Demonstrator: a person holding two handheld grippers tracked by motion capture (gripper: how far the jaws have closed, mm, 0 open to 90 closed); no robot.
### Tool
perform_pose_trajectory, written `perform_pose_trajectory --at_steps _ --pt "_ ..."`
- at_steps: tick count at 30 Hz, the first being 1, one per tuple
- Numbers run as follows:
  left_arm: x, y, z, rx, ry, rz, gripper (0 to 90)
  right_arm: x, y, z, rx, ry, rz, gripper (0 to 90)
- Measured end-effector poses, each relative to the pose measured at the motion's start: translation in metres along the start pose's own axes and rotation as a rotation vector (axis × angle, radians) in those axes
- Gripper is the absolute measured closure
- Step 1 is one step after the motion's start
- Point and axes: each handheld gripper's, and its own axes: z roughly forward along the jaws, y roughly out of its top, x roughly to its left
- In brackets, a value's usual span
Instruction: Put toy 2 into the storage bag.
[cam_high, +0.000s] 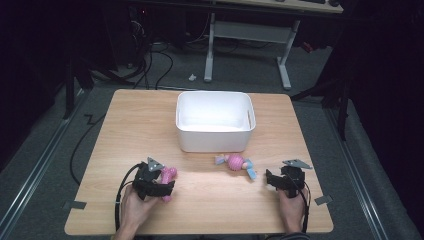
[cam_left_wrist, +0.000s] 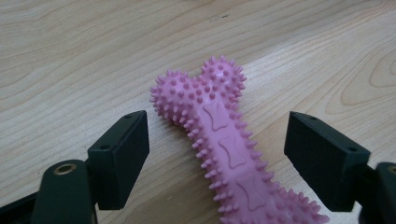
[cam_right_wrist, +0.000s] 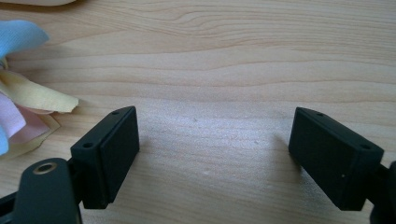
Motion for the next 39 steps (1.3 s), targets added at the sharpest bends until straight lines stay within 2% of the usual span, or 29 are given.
perform_pose_trajectory --at_steps 8,13,17,20,29,39 --pt "0.001 -0.001 0.007 0.038 0.006 -0.02 28.1 0.0 0.0 0.0 -0.001 0.0 -0.002 16.2" --pt "0.0 0.0 0.012 0.051 0.012 -0.019 29.8 0.0 0.0 0.0 -0.001 0.003 -0.004 16.2" --pt "-0.002 0.001 0.014 0.054 0.028 -0.016 33.0 0.0 0.0 0.0 -0.001 0.003 -0.004 16.2" --pt "-0.002 0.002 0.016 0.057 0.022 -0.021 35.9 0.0 0.0 0.0 -0.001 0.003 -0.004 16.2" --pt "-0.003 0.003 0.016 0.066 0.037 -0.018 38.8 0.0 0.0 0.0 -0.001 0.003 -0.004 16.2" --pt "-0.003 0.002 0.016 0.068 0.031 -0.014 44.5 0.0 0.0 0.0 -0.001 0.003 -0.004 16.2"
